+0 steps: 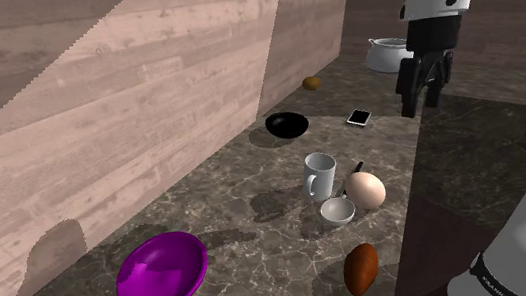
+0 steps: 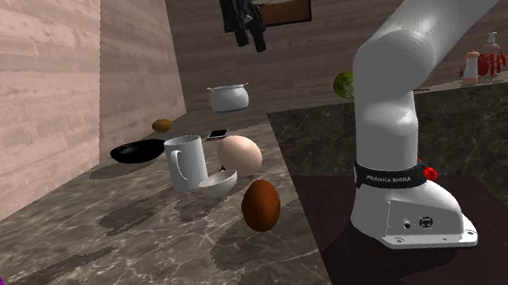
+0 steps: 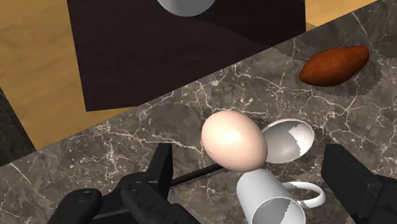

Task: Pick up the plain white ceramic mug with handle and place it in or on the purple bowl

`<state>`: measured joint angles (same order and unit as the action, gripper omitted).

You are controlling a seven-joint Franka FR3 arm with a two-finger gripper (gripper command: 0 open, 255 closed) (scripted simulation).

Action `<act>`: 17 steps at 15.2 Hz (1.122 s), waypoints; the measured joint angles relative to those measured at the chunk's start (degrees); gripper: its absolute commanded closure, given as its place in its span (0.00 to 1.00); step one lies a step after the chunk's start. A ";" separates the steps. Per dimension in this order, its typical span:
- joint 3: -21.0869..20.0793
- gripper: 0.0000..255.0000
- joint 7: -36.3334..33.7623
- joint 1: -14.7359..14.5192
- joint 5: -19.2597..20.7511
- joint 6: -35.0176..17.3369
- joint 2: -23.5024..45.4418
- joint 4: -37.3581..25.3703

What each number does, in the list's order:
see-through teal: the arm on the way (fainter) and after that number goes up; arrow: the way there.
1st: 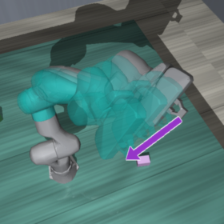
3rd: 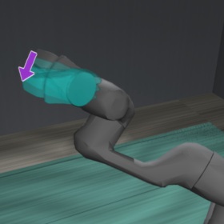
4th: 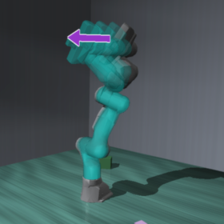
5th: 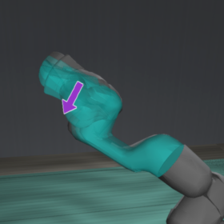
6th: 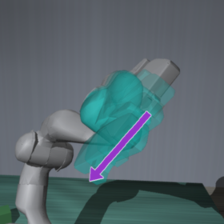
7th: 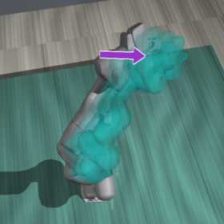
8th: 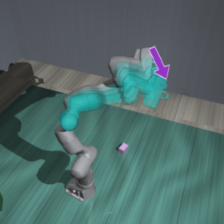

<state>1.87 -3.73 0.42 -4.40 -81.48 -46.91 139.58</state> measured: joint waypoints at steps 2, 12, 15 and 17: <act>-0.13 0.00 -0.04 -0.04 -0.03 -0.81 0.65 0.16; -3.57 0.00 -2.03 -1.22 -1.04 -19.06 18.66 0.12; -4.48 0.00 -2.74 -1.48 -0.96 -24.21 24.76 -0.92; -4.95 0.00 -3.16 -1.56 -0.71 -27.35 28.99 -2.08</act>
<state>-3.09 -6.89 -1.15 -5.11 -108.83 -17.92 137.50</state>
